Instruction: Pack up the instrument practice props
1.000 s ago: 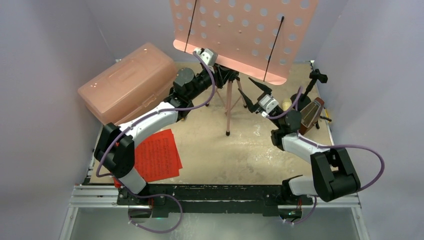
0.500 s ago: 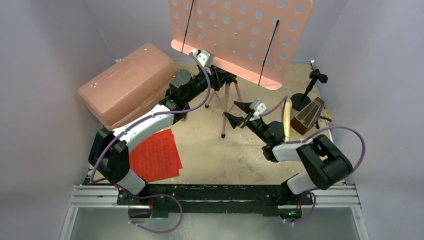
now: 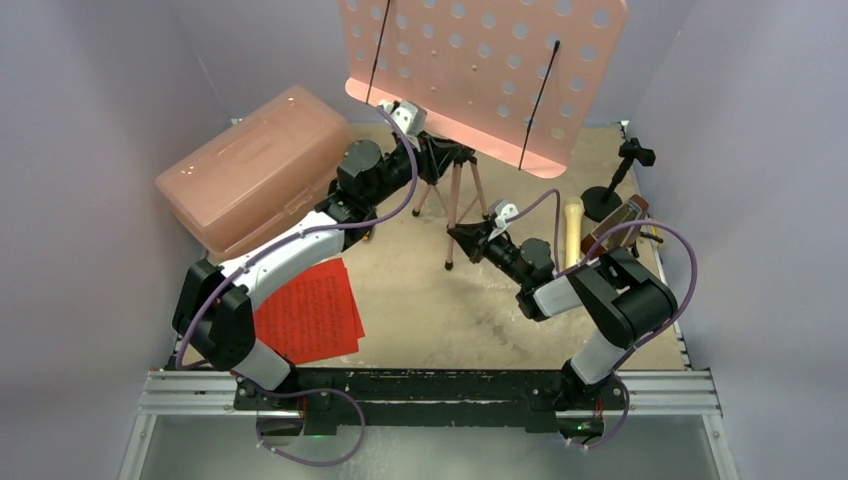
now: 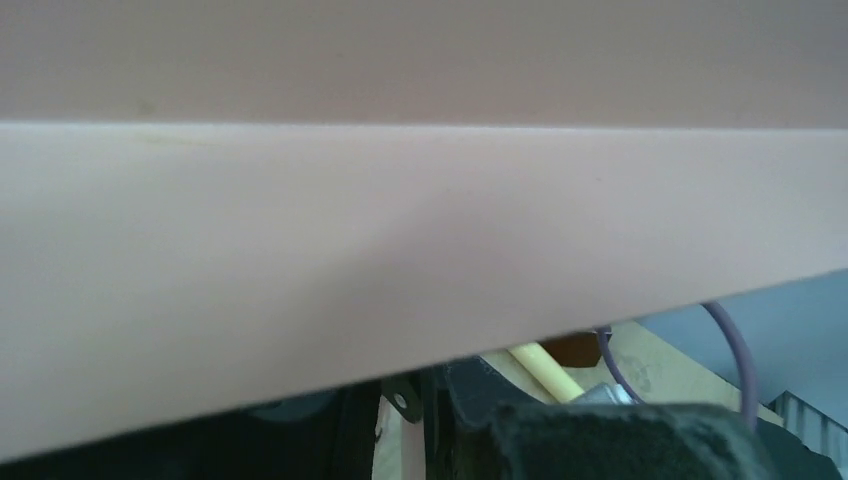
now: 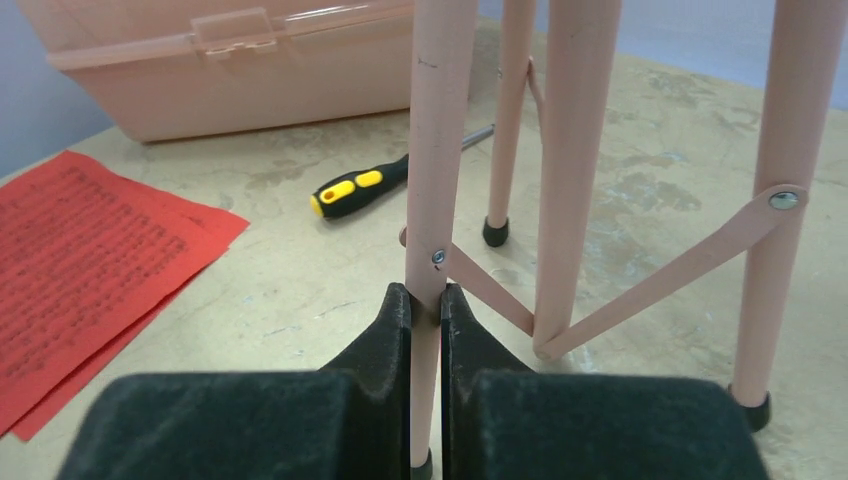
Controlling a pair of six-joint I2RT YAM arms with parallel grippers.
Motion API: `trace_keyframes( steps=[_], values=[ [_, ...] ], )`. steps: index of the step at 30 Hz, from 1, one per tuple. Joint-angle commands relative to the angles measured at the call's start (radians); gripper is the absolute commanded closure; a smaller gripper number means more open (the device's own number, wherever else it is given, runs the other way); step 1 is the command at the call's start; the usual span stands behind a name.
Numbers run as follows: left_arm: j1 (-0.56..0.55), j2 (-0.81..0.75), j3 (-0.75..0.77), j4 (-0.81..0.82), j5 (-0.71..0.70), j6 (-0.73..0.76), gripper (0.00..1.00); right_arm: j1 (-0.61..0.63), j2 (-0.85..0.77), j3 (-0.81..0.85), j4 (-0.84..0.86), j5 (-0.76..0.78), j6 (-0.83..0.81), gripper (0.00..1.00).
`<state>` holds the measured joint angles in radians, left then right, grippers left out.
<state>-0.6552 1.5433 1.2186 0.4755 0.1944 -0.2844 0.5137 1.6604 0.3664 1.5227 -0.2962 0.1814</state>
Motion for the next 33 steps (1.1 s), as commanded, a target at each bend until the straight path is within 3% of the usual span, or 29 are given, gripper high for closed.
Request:
trace_keyframes(
  steps=[1,7,15,18,27,33],
  values=[
    [-0.014,-0.046,0.0,-0.021,0.033,-0.044,1.0,-0.013,-0.043,0.077,0.426,0.011,-0.073,1.0],
    [-0.027,-0.06,-0.018,-0.023,0.026,-0.021,1.0,-0.013,-0.022,0.093,0.441,-0.042,-0.128,1.0],
    [-0.028,-0.105,-0.049,0.014,-0.104,0.007,0.53,-0.013,0.041,0.049,0.534,-0.038,-0.119,1.0],
    [-0.028,-0.114,-0.05,0.045,-0.155,0.028,0.45,-0.013,0.048,0.04,0.538,-0.033,-0.118,1.0],
    [-0.028,-0.01,-0.057,0.334,-0.11,0.041,0.43,-0.013,0.069,0.047,0.542,-0.062,-0.09,1.0],
    [-0.028,0.051,-0.052,0.476,-0.057,0.038,0.51,-0.013,0.066,0.038,0.54,-0.075,-0.089,1.0]
  ],
)
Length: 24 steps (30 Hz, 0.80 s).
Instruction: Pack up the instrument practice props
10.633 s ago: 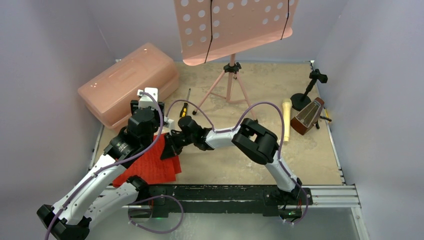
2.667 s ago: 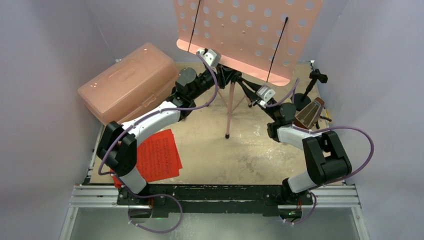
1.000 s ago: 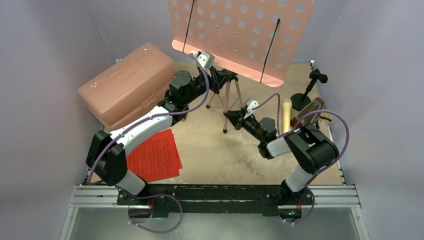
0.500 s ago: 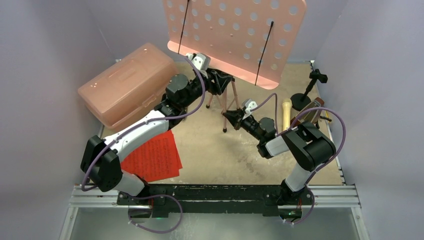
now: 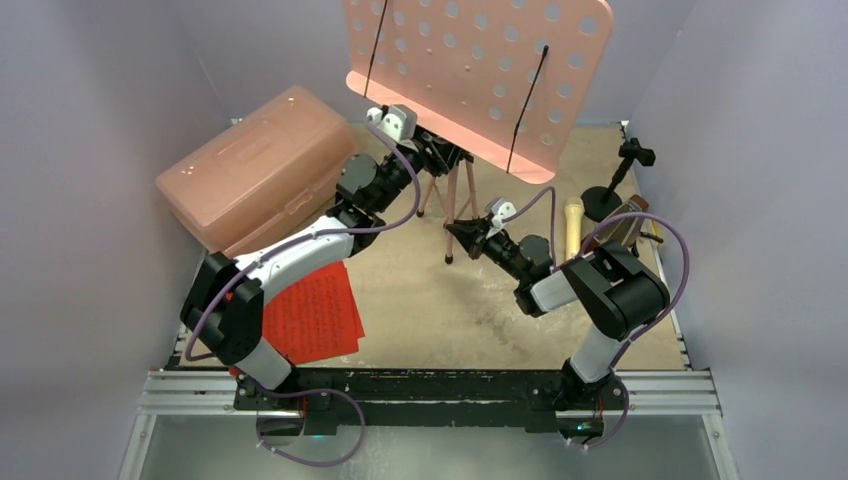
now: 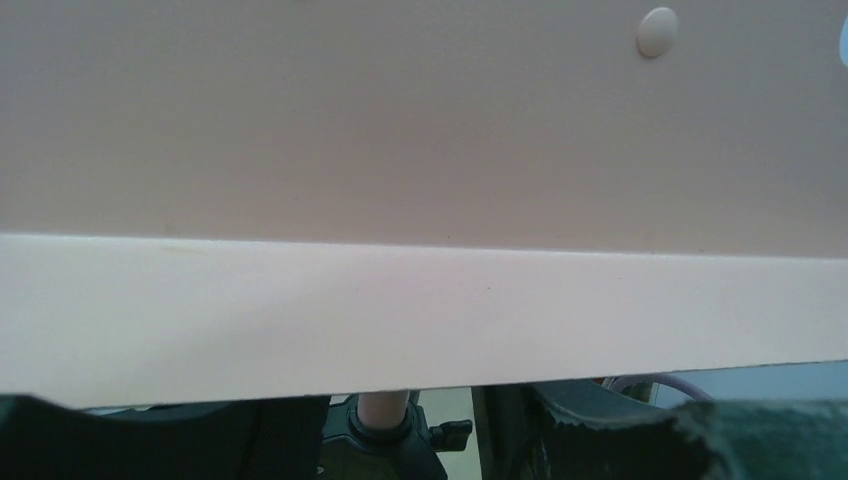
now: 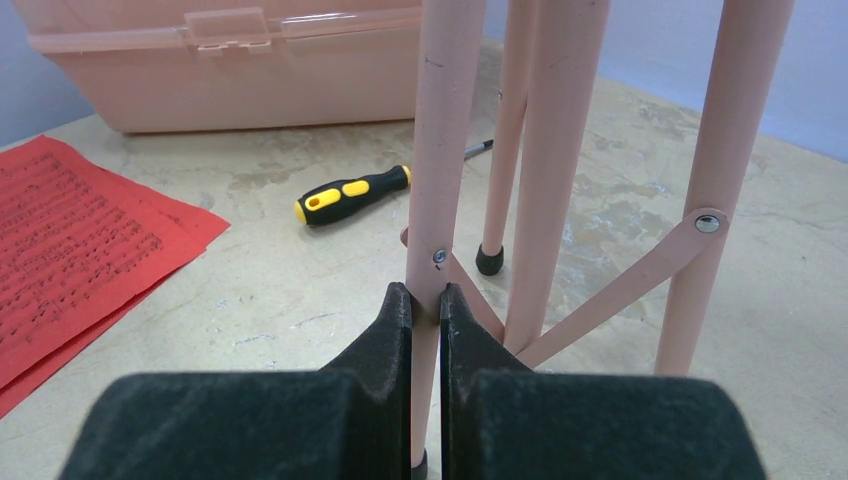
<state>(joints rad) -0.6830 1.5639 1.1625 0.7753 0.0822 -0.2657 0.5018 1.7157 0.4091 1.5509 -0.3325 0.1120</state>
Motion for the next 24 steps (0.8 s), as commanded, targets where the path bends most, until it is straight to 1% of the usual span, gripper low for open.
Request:
trace_keyframes(
  steps=[1,5,8,12,14,19,20,24],
  values=[
    [0.0,0.039,0.007,0.181,0.056,0.022,0.53,-0.002,0.009,-0.003,0.51,-0.04,-0.02,1.0],
    [0.0,0.064,0.009,0.204,0.044,0.05,0.62,-0.002,-0.011,0.013,0.479,-0.059,-0.019,1.0],
    [0.0,0.081,0.026,0.204,0.053,0.062,0.64,-0.001,-0.024,0.024,0.454,-0.071,-0.025,1.0],
    [-0.001,0.097,0.033,0.195,0.058,0.062,0.69,-0.001,-0.054,0.025,0.428,-0.068,-0.038,1.0],
    [-0.002,0.102,0.036,0.185,0.067,0.063,0.76,-0.001,-0.076,0.031,0.397,-0.071,-0.048,1.0],
    [-0.017,0.08,0.021,0.133,0.084,0.073,0.98,-0.002,-0.133,0.041,0.347,-0.071,-0.074,1.0],
    [-0.023,0.072,0.009,0.129,0.082,0.076,1.0,-0.002,-0.142,0.044,0.339,-0.074,-0.078,1.0],
    [-0.039,0.041,-0.01,0.091,0.08,0.083,1.0,-0.003,-0.17,0.078,0.333,-0.081,-0.095,1.0]
  ],
)
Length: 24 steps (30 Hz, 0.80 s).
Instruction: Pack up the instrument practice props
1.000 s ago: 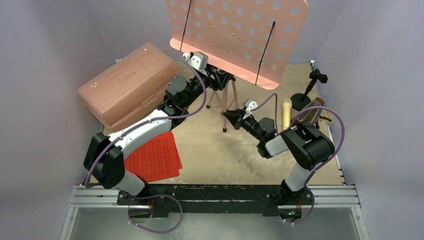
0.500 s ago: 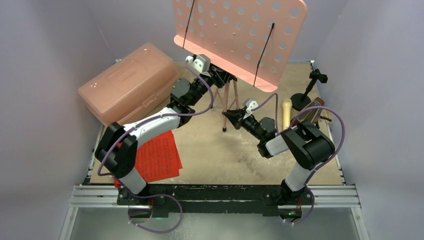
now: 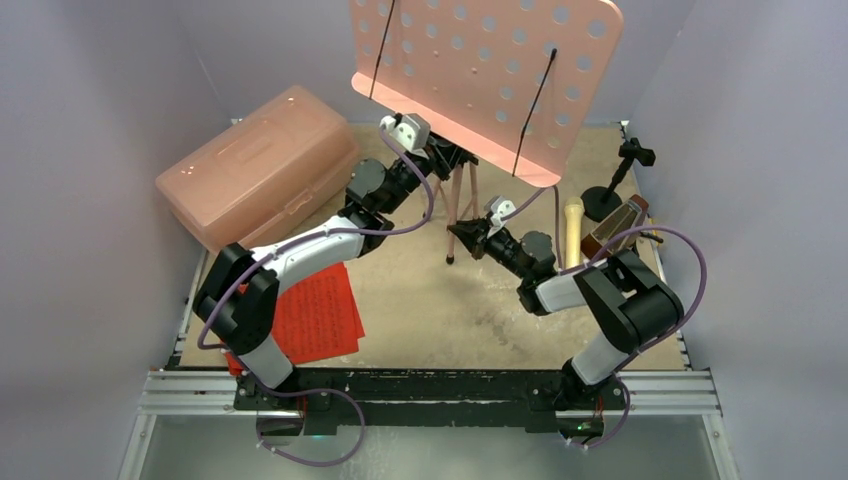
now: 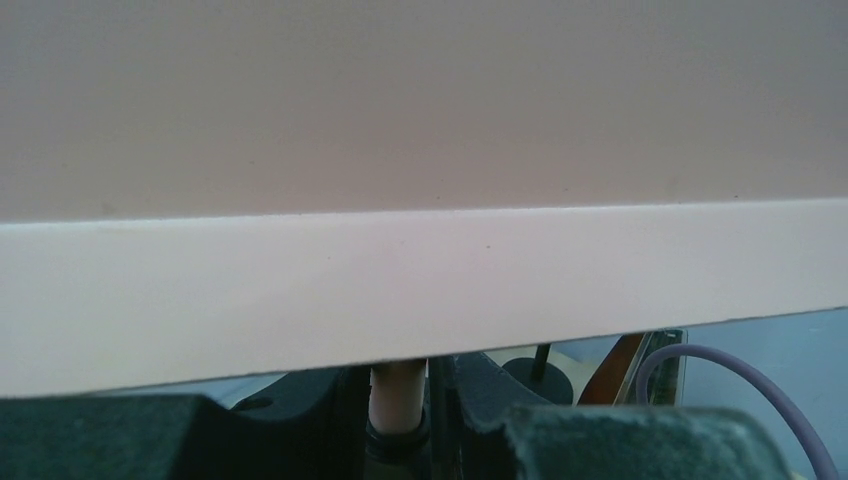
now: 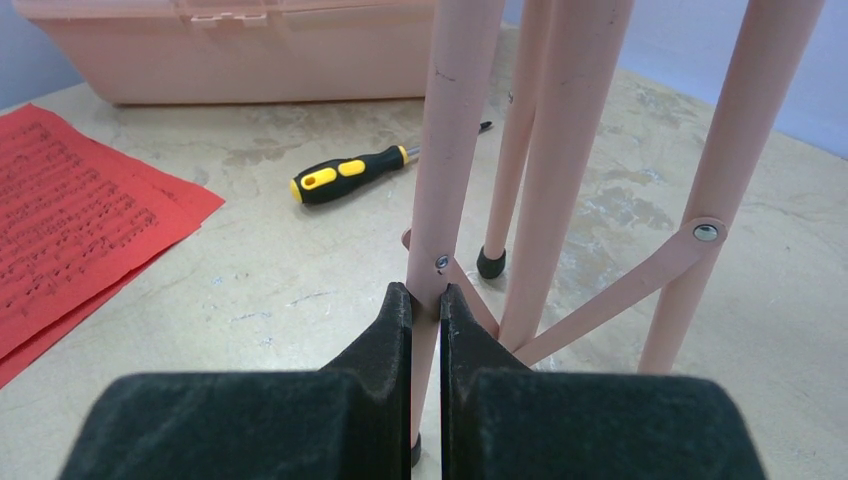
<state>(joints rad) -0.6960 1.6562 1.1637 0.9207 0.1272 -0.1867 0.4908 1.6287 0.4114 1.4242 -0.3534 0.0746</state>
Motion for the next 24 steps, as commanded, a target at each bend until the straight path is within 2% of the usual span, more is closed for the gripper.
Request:
trace_keyframes(
  steps=[1,6,17,19,24],
  values=[
    [-0.026,-0.059,-0.013,-0.064,0.035,0.004,1.0,0.008,-0.091,0.089,0.455,-0.062,-0.061,1.0],
    [-0.041,-0.102,-0.012,-0.125,0.033,-0.008,1.0,0.008,-0.1,0.14,0.412,-0.062,-0.071,1.0],
    [-0.043,-0.162,-0.111,-0.107,-0.018,-0.061,1.0,0.009,-0.08,0.035,0.5,0.011,-0.051,0.99],
    [-0.042,-0.166,-0.114,-0.117,-0.026,-0.056,1.0,0.008,-0.093,-0.007,0.52,0.022,-0.034,0.91],
    [-0.043,-0.172,-0.121,-0.123,-0.036,-0.05,1.0,0.011,-0.184,-0.045,0.435,0.048,-0.033,0.56]
  ],
)
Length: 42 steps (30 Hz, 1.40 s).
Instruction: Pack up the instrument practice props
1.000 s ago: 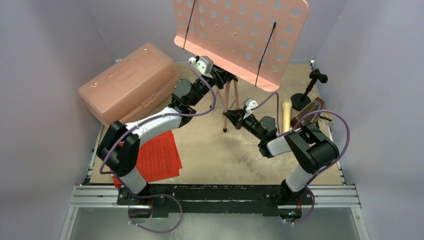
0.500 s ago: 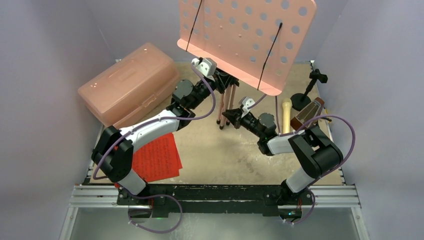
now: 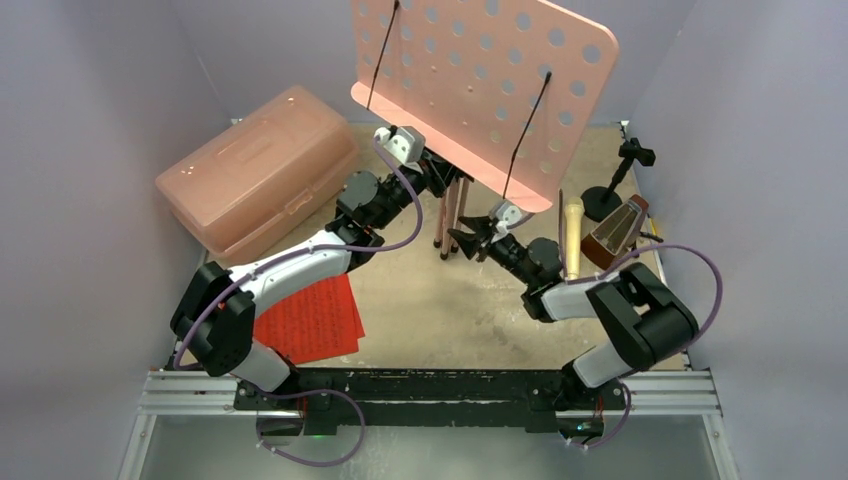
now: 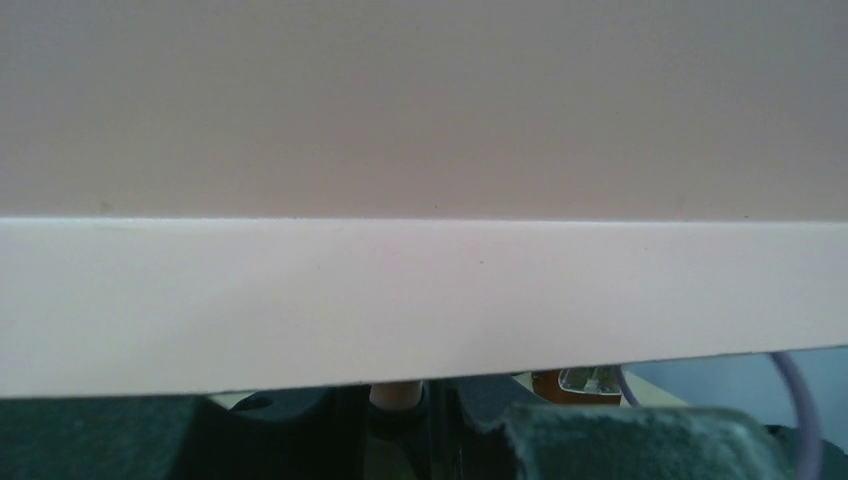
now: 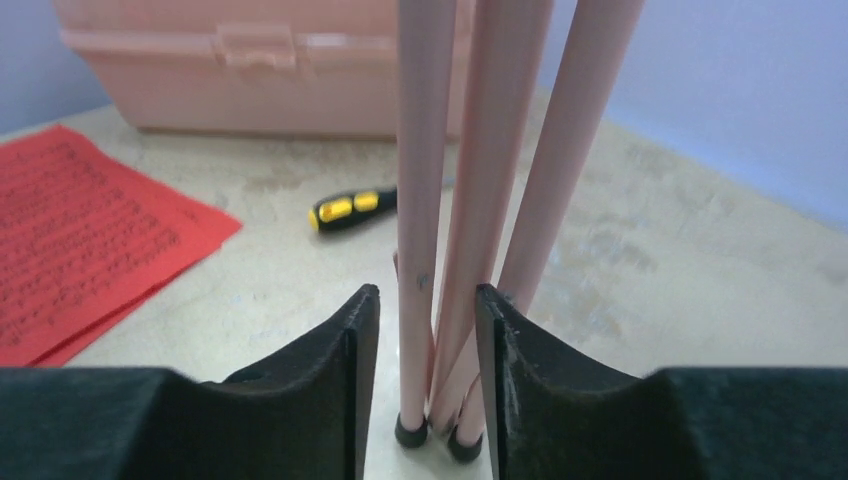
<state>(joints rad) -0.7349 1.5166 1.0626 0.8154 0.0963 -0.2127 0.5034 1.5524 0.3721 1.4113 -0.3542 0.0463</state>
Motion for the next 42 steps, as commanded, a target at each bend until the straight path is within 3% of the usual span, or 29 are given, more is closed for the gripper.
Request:
trace_keyframes(
  steps=[1,6,13,18,28,35,42],
  values=[
    [-0.004,-0.034,-0.022,-0.018,-0.009,-0.024,1.0,0.004,-0.129,-0.009,0.415,0.07,-0.018,0.49],
    [-0.004,-0.039,-0.027,-0.017,-0.026,-0.024,1.0,0.012,-0.182,-0.016,0.346,0.201,-0.042,0.3],
    [-0.004,-0.048,-0.023,-0.026,-0.032,-0.021,1.0,0.019,-0.096,0.055,0.372,0.188,-0.024,0.16],
    [-0.004,-0.043,-0.015,-0.029,-0.026,-0.027,1.0,0.029,0.013,0.114,0.454,0.173,-0.009,0.14],
    [-0.004,-0.044,-0.011,-0.02,-0.012,-0.042,1.0,0.037,0.18,0.199,0.561,0.179,-0.016,0.22],
    [-0.003,-0.042,-0.01,-0.013,-0.022,-0.043,1.0,0.037,0.201,0.206,0.574,0.154,-0.008,0.36],
    [-0.004,-0.038,-0.002,-0.007,-0.029,-0.039,0.88,0.037,0.21,0.21,0.582,0.123,0.008,0.54]
  ],
)
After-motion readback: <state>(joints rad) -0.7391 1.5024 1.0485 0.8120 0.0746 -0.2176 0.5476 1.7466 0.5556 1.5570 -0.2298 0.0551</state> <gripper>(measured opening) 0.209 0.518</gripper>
